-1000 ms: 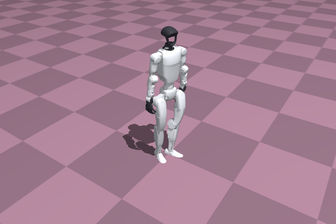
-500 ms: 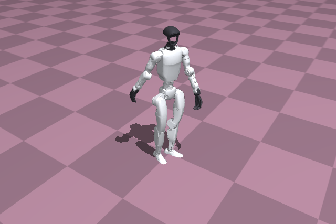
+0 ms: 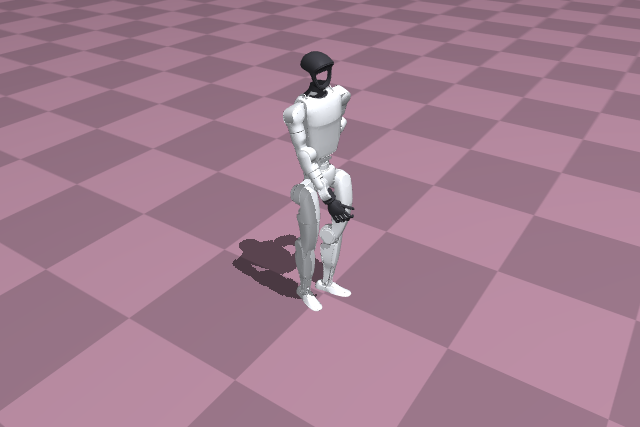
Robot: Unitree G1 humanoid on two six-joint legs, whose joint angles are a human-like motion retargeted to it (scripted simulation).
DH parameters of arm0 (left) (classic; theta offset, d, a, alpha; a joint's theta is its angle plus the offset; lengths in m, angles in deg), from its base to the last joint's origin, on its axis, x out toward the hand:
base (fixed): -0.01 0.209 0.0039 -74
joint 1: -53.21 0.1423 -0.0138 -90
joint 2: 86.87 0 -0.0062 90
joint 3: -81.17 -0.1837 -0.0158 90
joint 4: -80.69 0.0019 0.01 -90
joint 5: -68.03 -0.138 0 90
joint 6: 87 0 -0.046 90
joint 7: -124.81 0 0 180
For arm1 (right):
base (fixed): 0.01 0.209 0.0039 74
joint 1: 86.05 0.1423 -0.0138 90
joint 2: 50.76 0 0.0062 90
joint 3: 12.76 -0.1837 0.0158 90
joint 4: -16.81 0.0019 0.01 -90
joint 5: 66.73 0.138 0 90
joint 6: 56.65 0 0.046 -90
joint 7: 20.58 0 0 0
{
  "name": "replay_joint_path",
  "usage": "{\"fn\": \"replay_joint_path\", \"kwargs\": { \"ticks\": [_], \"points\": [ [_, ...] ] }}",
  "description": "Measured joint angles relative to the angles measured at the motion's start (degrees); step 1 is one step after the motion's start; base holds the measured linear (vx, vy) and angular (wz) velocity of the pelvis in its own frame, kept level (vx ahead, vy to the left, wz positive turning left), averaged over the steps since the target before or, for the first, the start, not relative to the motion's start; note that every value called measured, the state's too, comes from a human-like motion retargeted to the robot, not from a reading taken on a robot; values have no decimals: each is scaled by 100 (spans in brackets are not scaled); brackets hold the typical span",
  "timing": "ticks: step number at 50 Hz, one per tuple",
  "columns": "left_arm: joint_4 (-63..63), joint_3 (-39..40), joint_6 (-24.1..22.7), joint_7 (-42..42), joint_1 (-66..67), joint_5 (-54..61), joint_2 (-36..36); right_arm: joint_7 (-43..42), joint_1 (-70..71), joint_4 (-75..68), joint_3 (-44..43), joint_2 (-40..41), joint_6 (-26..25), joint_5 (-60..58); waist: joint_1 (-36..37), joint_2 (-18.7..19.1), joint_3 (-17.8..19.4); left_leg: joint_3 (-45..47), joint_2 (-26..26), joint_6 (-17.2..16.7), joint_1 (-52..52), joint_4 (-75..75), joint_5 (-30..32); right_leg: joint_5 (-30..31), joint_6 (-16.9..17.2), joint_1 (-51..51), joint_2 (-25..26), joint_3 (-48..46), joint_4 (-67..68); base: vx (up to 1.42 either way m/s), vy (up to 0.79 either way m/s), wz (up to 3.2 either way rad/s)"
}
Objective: In place motions
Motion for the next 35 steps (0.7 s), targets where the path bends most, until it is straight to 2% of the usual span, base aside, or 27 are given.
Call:
{"fn": "replay_joint_path", "kwargs": {
  "ticks": [7,11,15,19,23,27,30,35],
  "points": [
    [0,96,-25,79,558,-233,350,-128,253,919,58,-24,390,370,-47,-97,-12,-95,-11,-13,0,1,18,-37,-24,27,0,-72,10,0,0,0],
    [0,113,29,78,170,-88,337,-123,-128,954,78,-149,369,141,-66,-159,-57,-117,-12,-15,-11,-8,27,-46,-34,22,1,-106,16,0,0,0],
    [0,-27,12,-52,-646,204,151,-309,-718,361,-13,-254,306,-360,-113,-195,-109,-105,11,-15,-32,-18,35,-41,-38,-4,16,-110,18,0,0,0],
    [-143,-340,-47,-206,-1651,348,-50,-584,-1298,-1021,-371,-379,43,-783,-98,-233,-152,-4,36,-14,-32,-39,37,-7,-43,-23,32,-93,-2,-1,-3,-22],
    [-492,-718,-80,-14,-2625,403,-171,-683,-1836,-2454,-832,-669,-470,-859,-117,-247,-199,42,56,-13,-77,-46,45,16,-41,-59,44,-89,-25,-1,-1,-5],
    [-988,-881,-64,181,-3457,599,-303,-465,-2747,-2626,-1277,-1007,-1051,-725,-165,-275,-182,65,66,-21,-122,-20,39,18,-37,-91,36,-88,-22,-1,-1,-2],
    [-1360,-1002,-73,285,-3962,883,-323,-340,-3285,-2626,-1658,-1204,-1044,-710,-189,-292,-151,106,73,-29,-134,-5,37,14,-33,-112,26,-45,-1,0,0,0],
    [-1964,-1164,-186,-10,-4552,1071,-302,-791,-3779,-2626,-2010,-1334,-848,-343,-231,-299,-120,170,80,-41,-129,-3,40,28,-37,-128,28,20,-1,0,0,0]
  ]
}}
